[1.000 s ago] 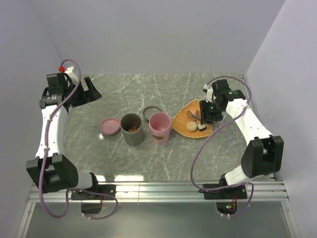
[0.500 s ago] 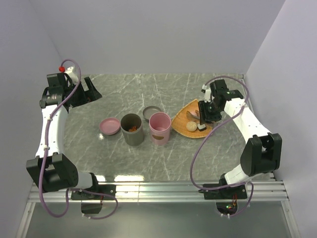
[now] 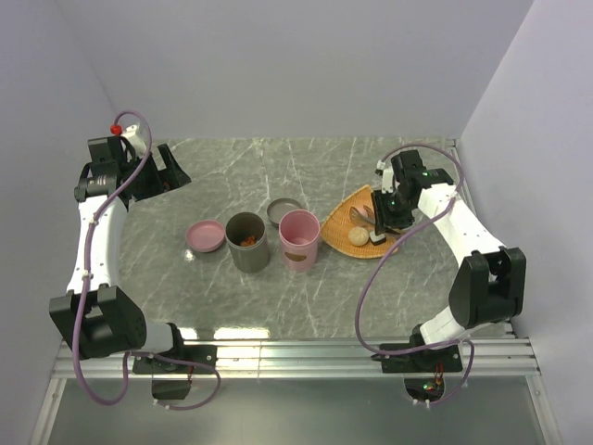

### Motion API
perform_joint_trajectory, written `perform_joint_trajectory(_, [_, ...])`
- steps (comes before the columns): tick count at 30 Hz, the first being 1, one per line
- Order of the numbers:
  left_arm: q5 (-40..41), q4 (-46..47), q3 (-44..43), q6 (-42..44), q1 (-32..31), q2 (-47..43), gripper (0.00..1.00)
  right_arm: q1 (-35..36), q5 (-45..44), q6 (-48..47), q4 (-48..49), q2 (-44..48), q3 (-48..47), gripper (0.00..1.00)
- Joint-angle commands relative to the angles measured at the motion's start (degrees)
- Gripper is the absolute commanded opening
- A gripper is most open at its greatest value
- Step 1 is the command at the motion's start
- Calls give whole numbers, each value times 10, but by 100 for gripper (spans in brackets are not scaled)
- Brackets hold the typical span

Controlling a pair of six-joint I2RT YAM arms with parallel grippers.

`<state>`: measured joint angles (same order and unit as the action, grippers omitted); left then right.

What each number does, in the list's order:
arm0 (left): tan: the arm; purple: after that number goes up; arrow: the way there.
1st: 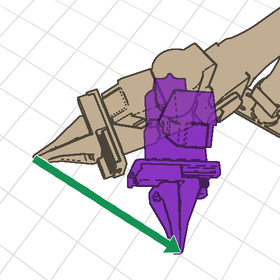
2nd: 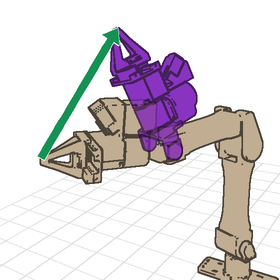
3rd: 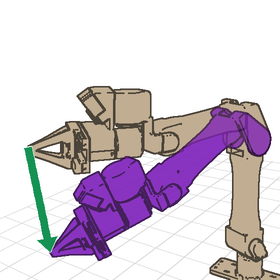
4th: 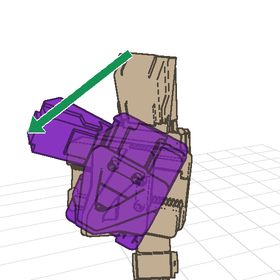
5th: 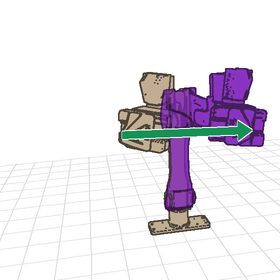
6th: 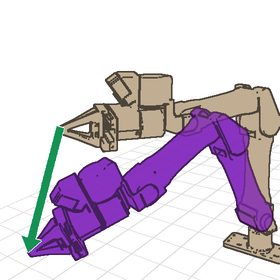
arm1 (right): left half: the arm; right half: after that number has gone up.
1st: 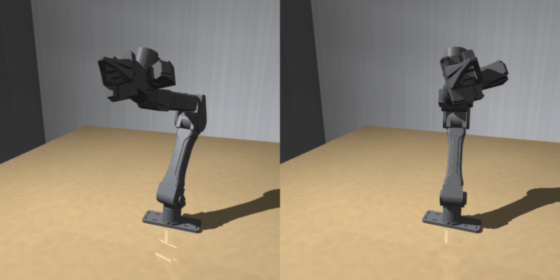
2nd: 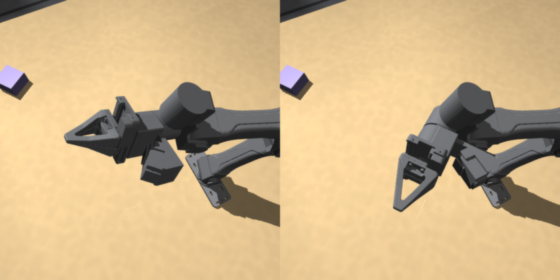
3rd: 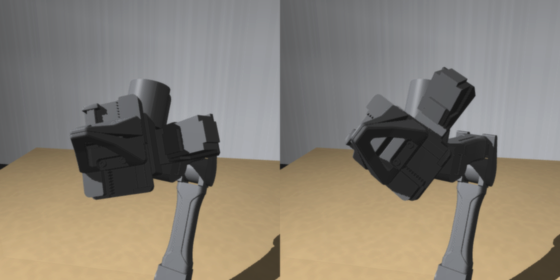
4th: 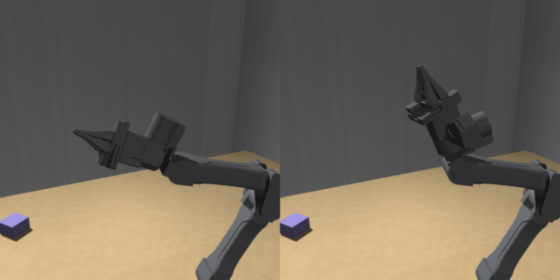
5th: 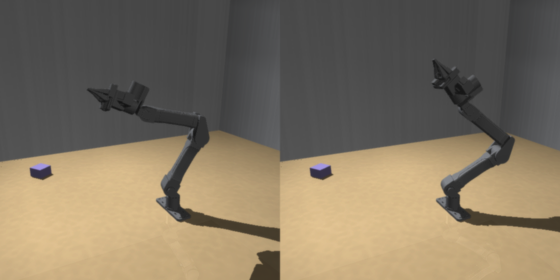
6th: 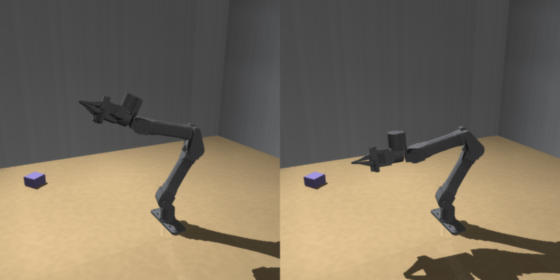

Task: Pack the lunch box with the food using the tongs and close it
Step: Pick up the fake food from the plate.

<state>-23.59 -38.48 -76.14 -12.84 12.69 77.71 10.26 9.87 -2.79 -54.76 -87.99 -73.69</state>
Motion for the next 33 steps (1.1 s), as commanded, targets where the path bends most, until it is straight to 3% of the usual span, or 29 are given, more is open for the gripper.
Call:
perform_joint_trajectory(1, [-5,8,-16,2,2,0,99,3,0,-5,1,31,-4,42])
perform_joint_trajectory(5, [-6,8,-16,1,2,1,99,3,14,1,-5,41,-29,34])
perform_joint_trajectory(14, [-6,5,-20,3,2,-1,99,-9,34,-10,-32,45,-134,32])
perform_joint_trajectory(18, [-8,3,-22,4,2,1,99,-9,73,-34,-65,47,-215,32])
perform_joint_trajectory(23, [-12,7,-14,2,2,1,99,1,185,-67,-113,35,-331,33])
perform_joint_trajectory(33, [-7,8,1,22,2,-10,99,226,191,-102,-102,39,-343,34])
